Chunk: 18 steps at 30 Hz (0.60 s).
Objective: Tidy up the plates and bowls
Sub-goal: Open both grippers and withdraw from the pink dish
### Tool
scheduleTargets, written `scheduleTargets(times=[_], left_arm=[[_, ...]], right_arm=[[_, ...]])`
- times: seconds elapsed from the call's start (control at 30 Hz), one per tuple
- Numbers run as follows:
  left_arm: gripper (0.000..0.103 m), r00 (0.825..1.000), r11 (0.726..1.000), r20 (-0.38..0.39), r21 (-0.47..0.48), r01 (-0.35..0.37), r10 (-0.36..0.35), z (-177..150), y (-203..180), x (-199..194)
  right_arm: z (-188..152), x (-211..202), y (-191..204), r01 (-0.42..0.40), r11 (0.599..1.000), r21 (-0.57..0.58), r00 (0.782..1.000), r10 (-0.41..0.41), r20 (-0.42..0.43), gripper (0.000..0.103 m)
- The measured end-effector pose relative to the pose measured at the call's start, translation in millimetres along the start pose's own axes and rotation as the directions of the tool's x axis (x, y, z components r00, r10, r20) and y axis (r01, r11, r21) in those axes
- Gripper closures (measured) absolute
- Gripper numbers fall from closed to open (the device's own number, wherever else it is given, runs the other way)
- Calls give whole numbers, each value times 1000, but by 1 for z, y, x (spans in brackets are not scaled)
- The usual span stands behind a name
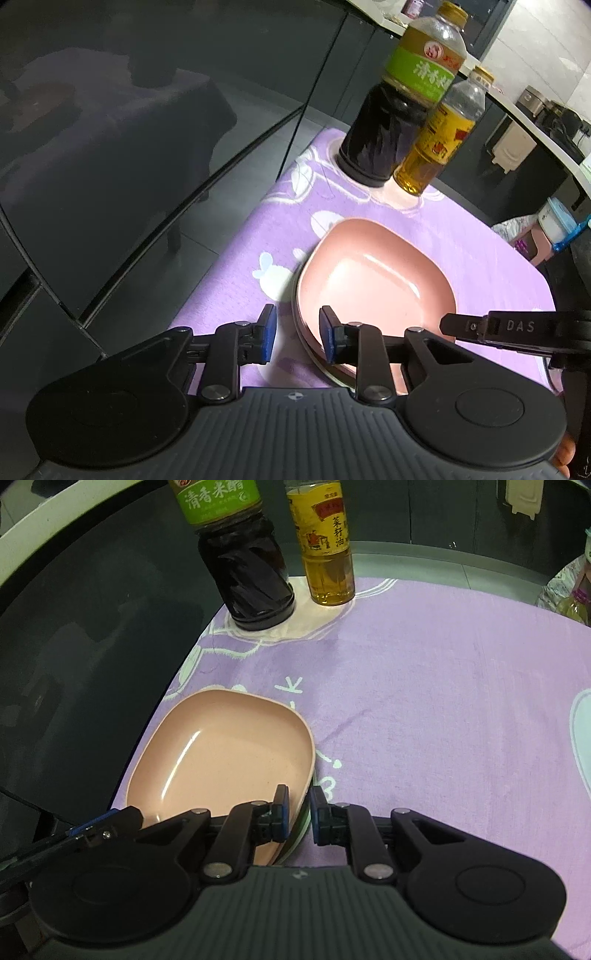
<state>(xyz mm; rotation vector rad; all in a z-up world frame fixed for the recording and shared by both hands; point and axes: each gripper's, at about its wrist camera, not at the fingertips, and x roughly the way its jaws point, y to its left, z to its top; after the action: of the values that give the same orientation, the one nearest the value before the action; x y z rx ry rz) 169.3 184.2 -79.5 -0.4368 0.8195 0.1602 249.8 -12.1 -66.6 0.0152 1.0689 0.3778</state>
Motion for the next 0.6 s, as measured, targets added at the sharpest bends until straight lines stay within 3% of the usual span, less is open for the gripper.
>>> scheduleTargets(times=[0.1,0.3,0.6], left_arm=[[79,1000,1000,13,-4,-7,7,1,-1,-6],[79,999,1000,41,17,-2,1,0,-15,-20],[78,998,990,32,137,43,-48,-11,-78,-27]], right_arm=[[0,-4,-2,-6,1000,11,1000,6,7,80],[-3,-21,-10,-20,1000,19,999,19,36,80],[-13,-54,-56,-18,996,86,996,10,93,79]])
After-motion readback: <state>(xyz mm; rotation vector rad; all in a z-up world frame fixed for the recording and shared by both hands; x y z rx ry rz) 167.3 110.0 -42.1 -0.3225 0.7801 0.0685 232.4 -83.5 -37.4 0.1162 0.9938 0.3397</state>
